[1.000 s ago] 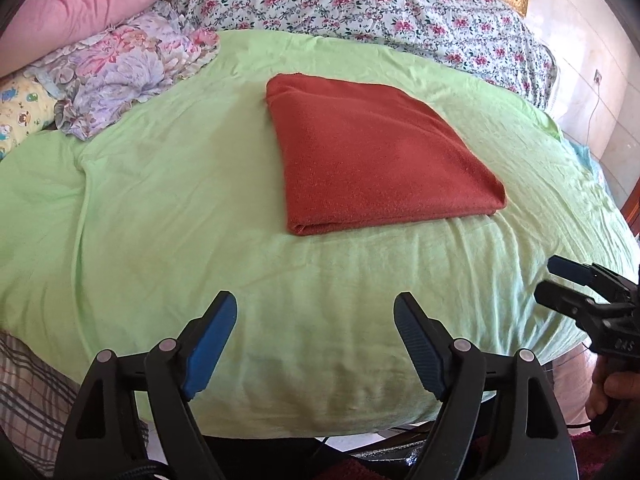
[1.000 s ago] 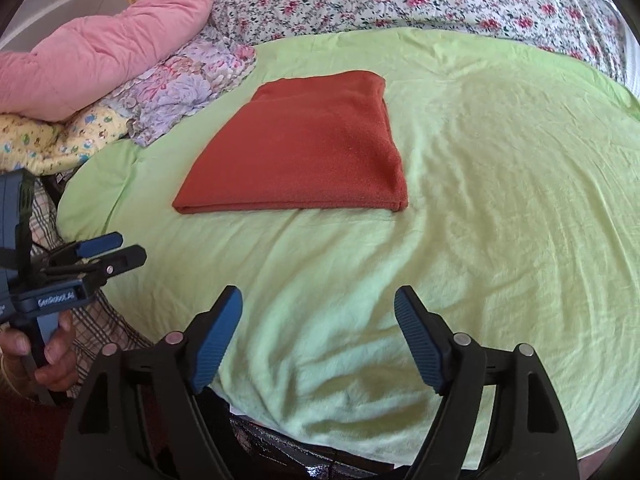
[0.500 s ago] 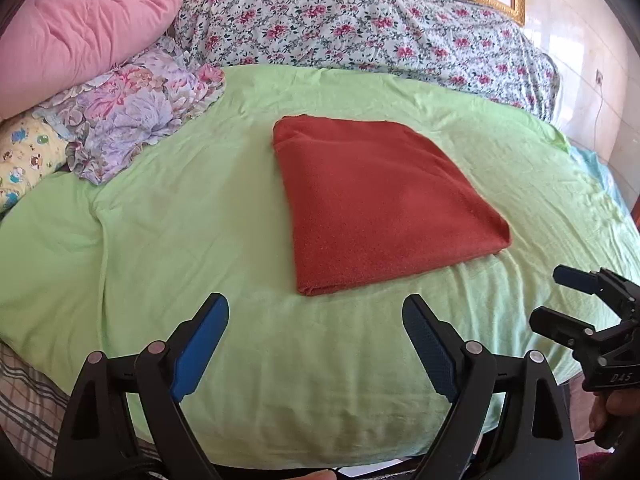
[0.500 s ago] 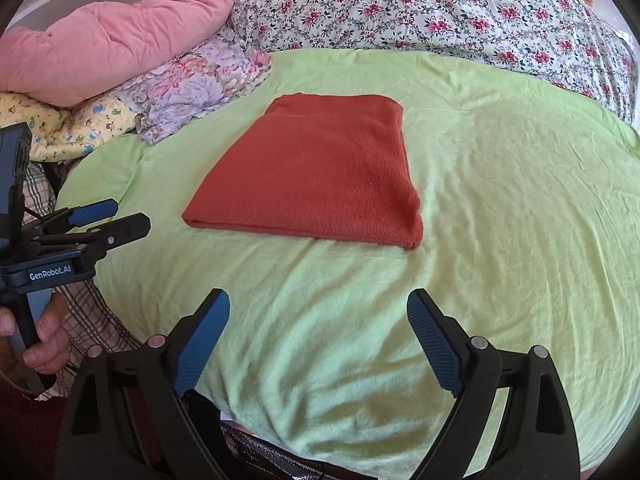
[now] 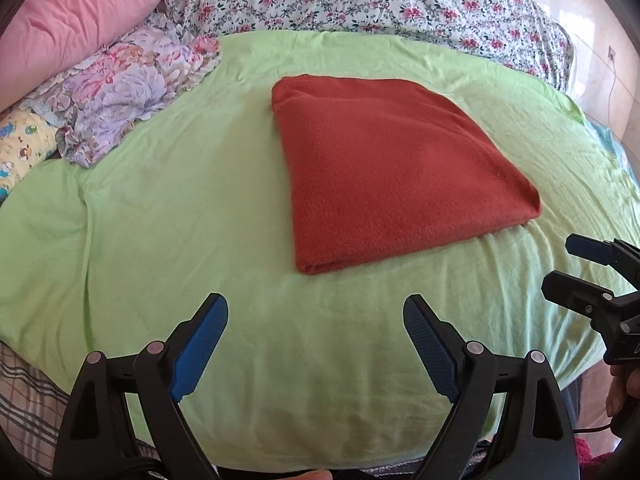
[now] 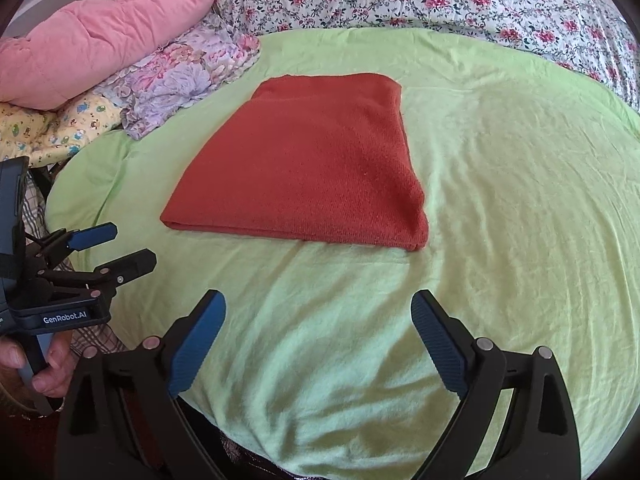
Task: Fold small clothes
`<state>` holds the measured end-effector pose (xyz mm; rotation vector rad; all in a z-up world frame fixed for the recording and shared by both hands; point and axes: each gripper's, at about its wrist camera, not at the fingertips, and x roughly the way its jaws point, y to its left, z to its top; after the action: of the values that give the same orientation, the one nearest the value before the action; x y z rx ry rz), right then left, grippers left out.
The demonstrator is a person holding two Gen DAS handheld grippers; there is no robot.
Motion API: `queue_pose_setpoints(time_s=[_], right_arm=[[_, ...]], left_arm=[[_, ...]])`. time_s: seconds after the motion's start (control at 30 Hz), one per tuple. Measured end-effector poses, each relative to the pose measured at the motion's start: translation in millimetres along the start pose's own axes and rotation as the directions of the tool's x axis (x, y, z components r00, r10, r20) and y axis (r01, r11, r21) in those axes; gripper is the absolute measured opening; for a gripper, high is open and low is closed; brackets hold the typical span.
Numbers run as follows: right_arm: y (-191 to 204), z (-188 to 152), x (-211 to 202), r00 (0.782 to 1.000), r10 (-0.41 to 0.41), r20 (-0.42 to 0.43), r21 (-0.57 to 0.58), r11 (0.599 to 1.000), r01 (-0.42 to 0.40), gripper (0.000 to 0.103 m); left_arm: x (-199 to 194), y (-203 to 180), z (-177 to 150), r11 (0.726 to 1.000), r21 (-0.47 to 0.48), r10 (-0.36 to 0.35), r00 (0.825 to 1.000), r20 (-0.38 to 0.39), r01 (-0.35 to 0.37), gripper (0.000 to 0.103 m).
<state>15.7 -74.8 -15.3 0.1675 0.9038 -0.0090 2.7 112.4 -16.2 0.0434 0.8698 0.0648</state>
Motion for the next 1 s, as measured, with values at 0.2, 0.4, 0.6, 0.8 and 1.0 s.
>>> queue_pose_setpoints(time_s=[0.2,0.4,0.6,0.8,1.0], right_arm=[[1.9,12.9,5.5,1.000,0.002,0.025,-0.013,1.000,-0.002,0.094],[3.5,28.7,12.1,0.999,0.005,0.052,-0.028,1.000,-0.004,0.095],[2.9,40.1,22.2,0.999,0.006,0.049,-0.036,0.999,-0.004,0.096],[2.4,46.8,29.1,0.999,0.010,0.042,-0.042,0.999,-0.009,0.096],[-0.9,49.6,31.3,0.999,0.015,0.042,-0.030,0.999,-0.014,0.096]], left_arm=[[0.8,0.9,14.6,1.000,-0.010,0.016,0.999,0.036,-0.016,0.091],[3.5,-0.3,23.3,0.999,-0.015,0.034,0.998,0.054,-0.033,0.093],[8.8,2.2,28.5,0.998,-0.019,0.059,0.997,0.050,-0.058,0.094],[12.5,-0.3,33.8,0.997,-0.014,0.079,0.996,0.044,-0.079,0.095],[13.0,-3.6,38.1,0.997,-0.006,0.078,0.996,0.046,-0.078,0.096]])
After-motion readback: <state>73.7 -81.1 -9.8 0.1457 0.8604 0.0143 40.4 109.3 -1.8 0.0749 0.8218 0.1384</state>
